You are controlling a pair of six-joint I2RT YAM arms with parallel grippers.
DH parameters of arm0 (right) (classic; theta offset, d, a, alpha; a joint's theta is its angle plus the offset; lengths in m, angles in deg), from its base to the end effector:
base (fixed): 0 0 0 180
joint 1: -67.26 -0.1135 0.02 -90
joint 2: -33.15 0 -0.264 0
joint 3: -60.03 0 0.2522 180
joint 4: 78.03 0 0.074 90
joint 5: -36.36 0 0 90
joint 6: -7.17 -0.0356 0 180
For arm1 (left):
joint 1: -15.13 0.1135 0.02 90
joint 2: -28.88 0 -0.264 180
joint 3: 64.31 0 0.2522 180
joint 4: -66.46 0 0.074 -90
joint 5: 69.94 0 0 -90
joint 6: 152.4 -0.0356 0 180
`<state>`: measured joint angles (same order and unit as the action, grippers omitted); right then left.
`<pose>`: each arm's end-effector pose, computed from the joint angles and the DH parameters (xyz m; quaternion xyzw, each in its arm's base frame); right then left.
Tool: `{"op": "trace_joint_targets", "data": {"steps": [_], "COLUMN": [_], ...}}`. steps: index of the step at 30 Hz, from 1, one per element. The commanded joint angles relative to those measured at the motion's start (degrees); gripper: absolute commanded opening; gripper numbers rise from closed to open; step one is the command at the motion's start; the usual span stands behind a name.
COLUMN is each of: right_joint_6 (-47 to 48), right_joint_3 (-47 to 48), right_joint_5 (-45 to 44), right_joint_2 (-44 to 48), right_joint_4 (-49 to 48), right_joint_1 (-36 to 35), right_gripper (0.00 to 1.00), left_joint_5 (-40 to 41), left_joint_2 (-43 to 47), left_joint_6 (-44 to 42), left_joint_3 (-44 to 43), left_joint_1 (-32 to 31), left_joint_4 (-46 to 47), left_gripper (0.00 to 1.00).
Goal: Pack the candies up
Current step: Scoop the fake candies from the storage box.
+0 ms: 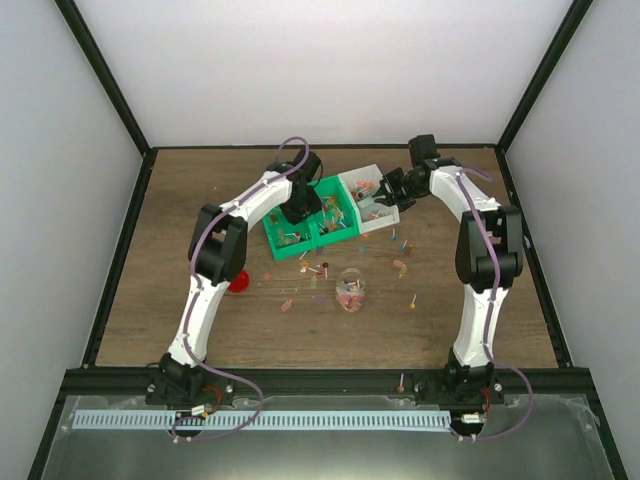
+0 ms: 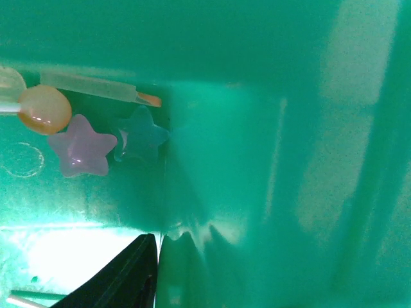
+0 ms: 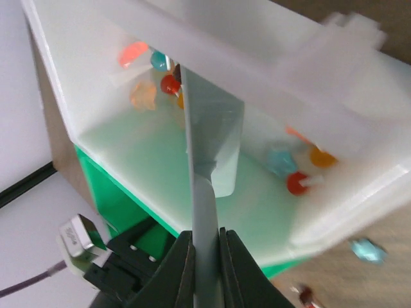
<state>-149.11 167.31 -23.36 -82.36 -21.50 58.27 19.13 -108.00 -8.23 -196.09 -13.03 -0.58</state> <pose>0.4199 0.0846 0.2209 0.4015 0.8540 0.3306 0.0114 0.4384 -0.2353 0.1672 -0.2211 0.9628 -0.1082 0.1116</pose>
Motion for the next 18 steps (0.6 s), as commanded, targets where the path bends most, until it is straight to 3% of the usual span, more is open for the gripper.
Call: {"op": "trace_joint_targets", "data": {"steps": [1,6,12,18], "right_joint_6": [-0.73,1.39,4.45,1.04], "right_joint_3": [-2.31,-9.12,-22.76,-26.36], "right_joint_5": [0.24,4.70,13.13,22.70], "right_joint_2": [-8.42,-8.23,-5.21,-6.59], "right_joint_4": [-2.45,-18.21,-46.04,-64.20], "right_joint_1": [-0.41,-0.41,-0.30,-0.11], "right_gripper": [0.01,0.01,0.01,0.01], "left_joint_5": [-0.09,-0.55,-1.96,-4.15], "left_joint_2": [-2.42,-3.08,-3.48,-3.97], "left_joint_6": [-0.75,-1.08,-0.87,-0.74], "left_joint_3": [0.34,-0.28,-0.37,-0.20], "left_joint_1": [0.21,0.30,0.39,0.39], "left_joint_4": [-1.56,-1.87,-1.27,-0.61], "left_gripper": [0.45,0.45,0.45,0.46]}}
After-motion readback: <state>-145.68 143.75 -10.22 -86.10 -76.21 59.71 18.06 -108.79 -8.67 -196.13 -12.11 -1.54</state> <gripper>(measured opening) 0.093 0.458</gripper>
